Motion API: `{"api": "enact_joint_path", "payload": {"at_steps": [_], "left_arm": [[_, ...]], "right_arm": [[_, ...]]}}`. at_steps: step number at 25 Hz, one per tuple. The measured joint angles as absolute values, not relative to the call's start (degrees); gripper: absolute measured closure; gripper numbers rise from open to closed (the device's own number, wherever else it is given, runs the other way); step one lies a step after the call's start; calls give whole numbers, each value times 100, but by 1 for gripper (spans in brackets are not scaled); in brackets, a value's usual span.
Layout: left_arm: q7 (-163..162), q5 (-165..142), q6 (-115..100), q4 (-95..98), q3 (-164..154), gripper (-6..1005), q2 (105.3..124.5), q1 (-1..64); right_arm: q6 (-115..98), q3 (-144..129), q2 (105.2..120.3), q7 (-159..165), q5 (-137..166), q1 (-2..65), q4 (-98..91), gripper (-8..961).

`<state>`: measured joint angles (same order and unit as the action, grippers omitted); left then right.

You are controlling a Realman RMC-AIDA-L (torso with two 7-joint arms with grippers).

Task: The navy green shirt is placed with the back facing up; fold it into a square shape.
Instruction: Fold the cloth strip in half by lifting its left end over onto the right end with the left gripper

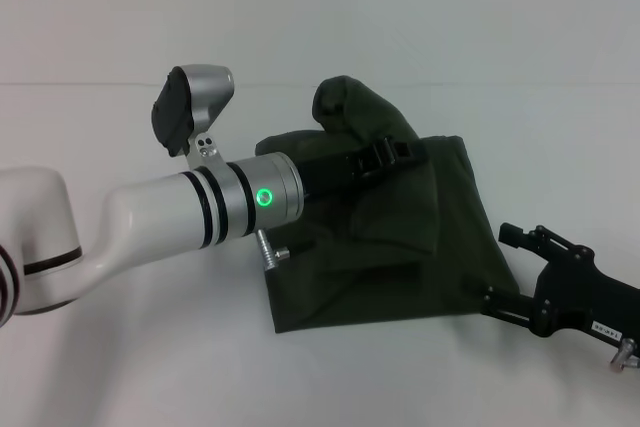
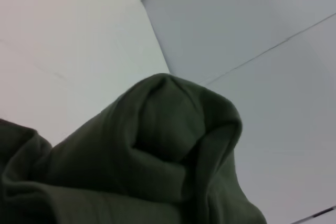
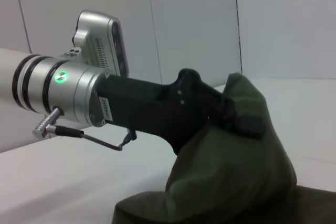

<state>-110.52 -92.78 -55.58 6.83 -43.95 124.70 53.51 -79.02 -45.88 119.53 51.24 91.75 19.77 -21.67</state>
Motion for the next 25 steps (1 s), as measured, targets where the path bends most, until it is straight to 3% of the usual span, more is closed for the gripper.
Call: {"api": "enact_joint_path", "payload": {"at_steps": [13, 18, 24, 25], "left_arm": [[-9915, -8541, -5707, 113, -4282, 919, 12471, 5167], [-9891, -8528, -5775, 31, -4203, 804, 12471, 5194], [-9944, -8537, -5942, -185, -4201, 591, 12471, 5396], [-9946, -8535, -5960, -237, -4196, 468, 12471, 5468]], "right_arm": [[-8173, -3373, 11976, 5114, 9166, 1476, -2118, 31], [-8367, -2988, 11961, 5126, 9167, 1404, -2088, 32], [-8371, -2961, 11971, 5125, 9168, 1417, -2074, 33], [-8371, -2960, 11971, 5125, 9168, 1422, -2074, 33]]}}
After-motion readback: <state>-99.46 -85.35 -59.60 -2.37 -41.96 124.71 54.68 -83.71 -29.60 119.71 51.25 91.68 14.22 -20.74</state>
